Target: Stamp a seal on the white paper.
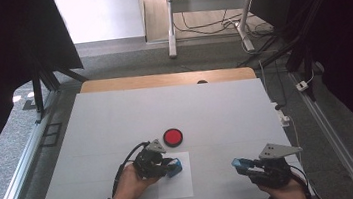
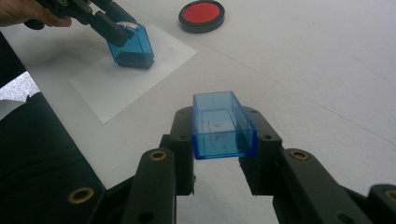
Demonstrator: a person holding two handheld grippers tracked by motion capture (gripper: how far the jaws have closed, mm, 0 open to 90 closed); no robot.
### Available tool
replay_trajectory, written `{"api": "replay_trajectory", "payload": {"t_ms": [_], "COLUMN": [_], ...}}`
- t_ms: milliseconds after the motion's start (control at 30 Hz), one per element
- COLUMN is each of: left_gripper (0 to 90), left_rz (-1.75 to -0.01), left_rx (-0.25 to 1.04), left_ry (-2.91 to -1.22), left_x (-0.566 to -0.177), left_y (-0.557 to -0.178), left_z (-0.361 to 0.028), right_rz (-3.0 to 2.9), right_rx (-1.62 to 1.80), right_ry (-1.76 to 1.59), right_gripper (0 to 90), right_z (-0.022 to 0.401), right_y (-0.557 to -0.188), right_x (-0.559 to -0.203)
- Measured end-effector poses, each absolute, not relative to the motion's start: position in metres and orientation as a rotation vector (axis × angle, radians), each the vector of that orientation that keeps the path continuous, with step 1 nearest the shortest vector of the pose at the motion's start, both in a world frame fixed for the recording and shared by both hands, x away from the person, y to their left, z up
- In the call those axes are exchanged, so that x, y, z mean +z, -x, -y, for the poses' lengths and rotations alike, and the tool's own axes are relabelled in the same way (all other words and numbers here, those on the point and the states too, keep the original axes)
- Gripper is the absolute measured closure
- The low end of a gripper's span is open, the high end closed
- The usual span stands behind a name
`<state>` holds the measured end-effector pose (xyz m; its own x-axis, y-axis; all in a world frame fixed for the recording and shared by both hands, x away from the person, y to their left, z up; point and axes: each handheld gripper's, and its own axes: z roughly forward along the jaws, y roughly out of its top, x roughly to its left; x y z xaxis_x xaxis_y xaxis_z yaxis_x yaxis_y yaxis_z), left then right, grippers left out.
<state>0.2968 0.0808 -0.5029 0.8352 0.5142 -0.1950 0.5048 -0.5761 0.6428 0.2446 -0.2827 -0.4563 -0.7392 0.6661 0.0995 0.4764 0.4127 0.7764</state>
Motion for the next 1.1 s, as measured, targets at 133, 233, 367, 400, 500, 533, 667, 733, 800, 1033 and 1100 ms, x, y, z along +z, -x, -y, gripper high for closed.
{"api": "replay_trajectory", "payload": {"t_ms": [133,233,367,400,500,533,667,733,800,1033,1100], "left_gripper": [71.2,71.2,71.1,71.1,71.1,71.1,71.1,71.1,71.1,71.1,71.0], "left_rz": [-0.717,-0.694,-0.686,-0.680,-0.687,-0.693,-0.713,-0.724,-0.739,-0.757,-0.750], "left_rx": [0.088,0.153,0.205,0.212,0.208,0.197,0.147,0.116,0.080,0.041,0.049], "left_ry": [-2.318,-2.352,-2.370,-2.375,-2.368,-2.360,-2.336,-2.320,-2.301,-2.275,-2.283], "left_x": [-0.501,-0.499,-0.499,-0.499,-0.499,-0.499,-0.501,-0.502,-0.503,-0.504,-0.504], "left_y": [-0.290,-0.284,-0.279,-0.278,-0.278,-0.279,-0.284,-0.287,-0.290,-0.293,-0.293], "left_z": [-0.075,-0.070,-0.066,-0.066,-0.067,-0.067,-0.071,-0.074,-0.077,-0.080,-0.080], "right_rz": [-2.443,-2.443,-2.444,-2.444,-2.448,-2.450,-2.446,-2.447,-2.448,-2.450,-2.452], "right_rx": [1.228,1.231,1.229,1.229,1.223,1.218,1.224,1.223,1.225,1.217,1.222], "right_ry": [-1.006,-1.005,-1.006,-1.006,-1.000,-0.999,-1.003,-1.002,-1.000,-0.998,-0.997], "right_gripper": [68.8,68.7,68.8,68.8,68.8,68.8,68.7,68.8,68.8,68.8,68.8], "right_z": [0.283,0.283,0.283,0.282,0.282,0.282,0.282,0.282,0.282,0.281,0.281], "right_y": [-0.244,-0.244,-0.245,-0.245,-0.245,-0.245,-0.245,-0.245,-0.245,-0.245,-0.245], "right_x": [-0.456,-0.456,-0.456,-0.456,-0.456,-0.456,-0.456,-0.456,-0.456,-0.456,-0.456]}}
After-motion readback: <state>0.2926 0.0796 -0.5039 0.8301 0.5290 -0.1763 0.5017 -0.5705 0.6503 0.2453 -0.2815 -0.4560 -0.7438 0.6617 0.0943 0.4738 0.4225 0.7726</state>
